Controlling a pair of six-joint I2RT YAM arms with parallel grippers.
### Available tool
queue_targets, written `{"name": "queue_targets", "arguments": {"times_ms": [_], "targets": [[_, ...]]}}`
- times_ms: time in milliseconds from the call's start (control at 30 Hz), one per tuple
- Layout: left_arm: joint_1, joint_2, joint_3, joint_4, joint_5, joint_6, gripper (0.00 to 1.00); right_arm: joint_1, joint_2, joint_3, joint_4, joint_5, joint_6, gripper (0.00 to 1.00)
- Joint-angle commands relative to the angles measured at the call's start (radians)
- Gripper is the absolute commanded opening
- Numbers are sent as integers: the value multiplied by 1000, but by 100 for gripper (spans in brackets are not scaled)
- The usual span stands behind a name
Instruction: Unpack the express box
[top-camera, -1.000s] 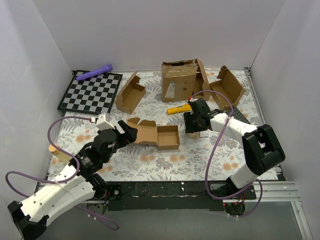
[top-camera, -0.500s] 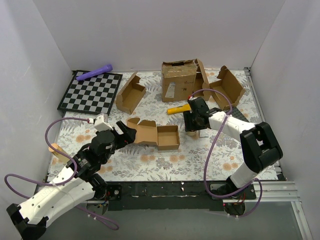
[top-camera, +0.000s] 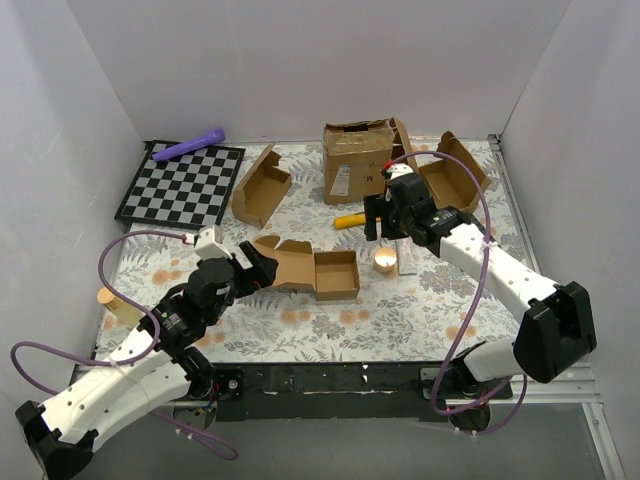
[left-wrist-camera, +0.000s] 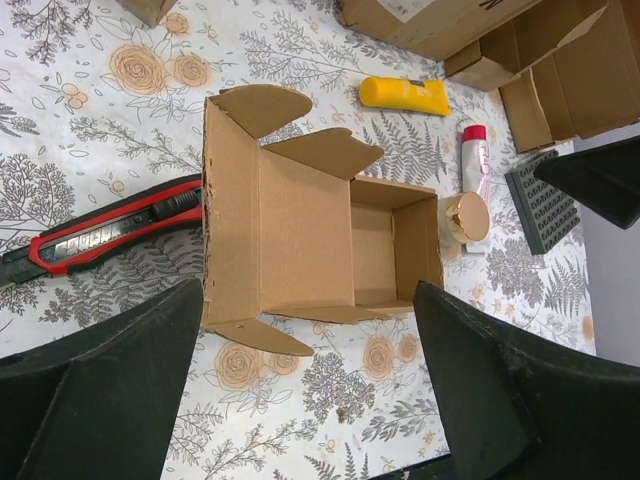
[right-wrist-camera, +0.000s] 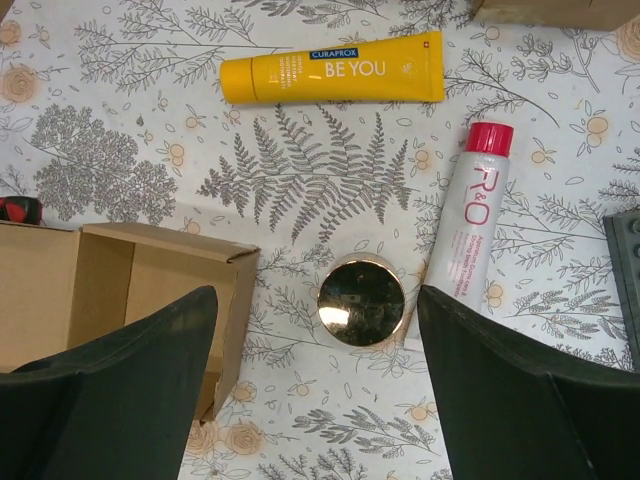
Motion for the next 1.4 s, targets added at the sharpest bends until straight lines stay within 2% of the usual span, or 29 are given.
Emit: {"name": "queue_targets", "arguments": {"times_ms": [0, 100, 167, 200, 233, 300, 367, 433, 500, 600, 700, 733, 833, 933, 1133, 1267, 1367], "targets": [[4, 17, 44, 10, 15, 2, 87, 2, -9, -23, -10, -10, -7, 88], [4, 14, 47, 7, 12, 1, 87, 21, -59, -54, 13, 13, -8, 84], [4, 11, 51, 1, -2, -1, 87, 106, -179, -148, 124, 119, -57, 84], [4, 9, 53, 3, -5, 2, 87, 145, -232, -202, 193, 157, -82, 85], [4, 11, 54, 4, -6, 5, 88, 177, -336, -259, 358, 183, -124, 87], [4, 18, 59, 18, -6, 11, 88, 220, -400, -371, 460, 202, -128, 93], [4, 41, 76, 26, -3, 13, 88, 220, -406, -362, 424, 214, -111, 94], [4, 63, 99, 23, 8, 16, 90, 225, -392, -318, 293, 237, -100, 94], [4, 103, 140, 12, 33, 24, 92, 228, -430, -316, 260, 259, -97, 95], [4, 167, 206, -10, 49, 36, 98, 231, -551, -362, 307, 241, -112, 96], [5, 271, 286, -54, 28, 1, 98, 233, -662, -425, 355, 169, -129, 96], [4, 303, 309, -95, 5, -60, 98, 234, -675, -433, 355, 153, -131, 96], [4, 449, 418, -184, 18, -114, 98, 236, -664, -410, 262, 141, -129, 97], [4, 501, 446, -169, 70, -81, 98, 240, -635, -371, 196, 132, -120, 97], [4, 411, 360, -25, 98, -30, 98, 240, -678, -402, 255, 176, -70, 98], [4, 379, 317, -20, 95, -18, 98, 240, -710, -469, 312, 184, -37, 98], [4, 408, 324, -68, 92, -19, 98, 240, -704, -474, 271, 205, -8, 98]]}}
